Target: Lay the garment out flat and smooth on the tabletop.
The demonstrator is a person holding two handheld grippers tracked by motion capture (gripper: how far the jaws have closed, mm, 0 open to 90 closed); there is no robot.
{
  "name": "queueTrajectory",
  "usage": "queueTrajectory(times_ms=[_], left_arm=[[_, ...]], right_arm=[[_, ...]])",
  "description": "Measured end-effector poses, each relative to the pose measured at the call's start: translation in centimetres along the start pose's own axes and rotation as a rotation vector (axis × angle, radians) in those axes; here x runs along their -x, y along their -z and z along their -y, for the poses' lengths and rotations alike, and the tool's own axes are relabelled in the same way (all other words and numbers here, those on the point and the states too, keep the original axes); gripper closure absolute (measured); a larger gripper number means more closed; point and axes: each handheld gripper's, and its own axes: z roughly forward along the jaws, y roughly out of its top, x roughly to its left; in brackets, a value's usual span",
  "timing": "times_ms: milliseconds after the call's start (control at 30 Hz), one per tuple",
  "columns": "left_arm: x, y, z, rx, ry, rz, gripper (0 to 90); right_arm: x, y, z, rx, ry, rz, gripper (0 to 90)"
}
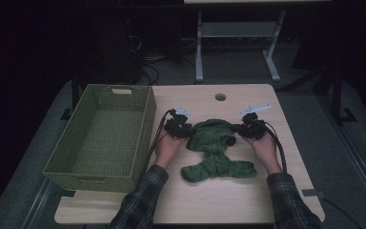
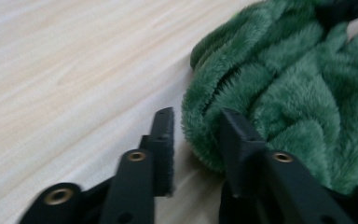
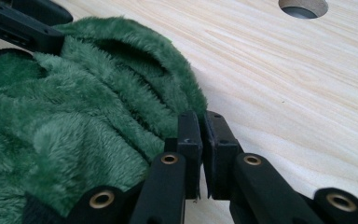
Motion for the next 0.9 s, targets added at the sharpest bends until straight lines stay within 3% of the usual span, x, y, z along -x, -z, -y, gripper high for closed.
queueTrajectory(times_ms=[100,233,300,433,500,600,667,800,900], left_arm=[[-0.3,0.4,-0.6,0.016,0.01,-0.003,58.0],[-0.4,-0.5,-0.7,-0.027,-0.001,0.009,54.7],[-0.6,-1.2,-0.6,-0.041,0.005,0.013,54.1],[-0.9,-2.1,-0.8,-0.044,0.022,0.019,54.1],[-1.0,-2.5,-1.2,-0.037,0.018,0.022,54.1],[-0.8,-3.2,-1.7,-0.065,-0.004,0.018,55.1],[-0.7,-3.6,-1.8,-0.077,-0.025,0.02,59.5],[-0.4,-3.9,-1.9,-0.112,-0.064,0.029,85.4],[-0.3,-3.5,-1.8,-0.09,-0.063,0.012,90.0]], right_arm=[[0.0,0.0,0.0,0.003,0.001,0.007,83.1],[-0.1,-0.1,-0.1,0.004,0.004,0.006,80.0],[-0.1,-0.3,-0.1,0.0,0.007,0.008,75.6],[-0.1,-0.6,0.0,-0.01,-0.001,0.011,75.1],[0.0,-0.7,0.0,-0.014,-0.004,0.013,74.5],[0.2,-0.8,0.1,-0.007,-0.018,0.004,73.1],[0.3,-1.1,0.1,-0.017,-0.027,0.001,73.2],[0.2,-1.4,0.1,-0.029,-0.018,0.003,85.1],[0.2,-1.2,0.0,-0.028,-0.009,0.03,86.6]])
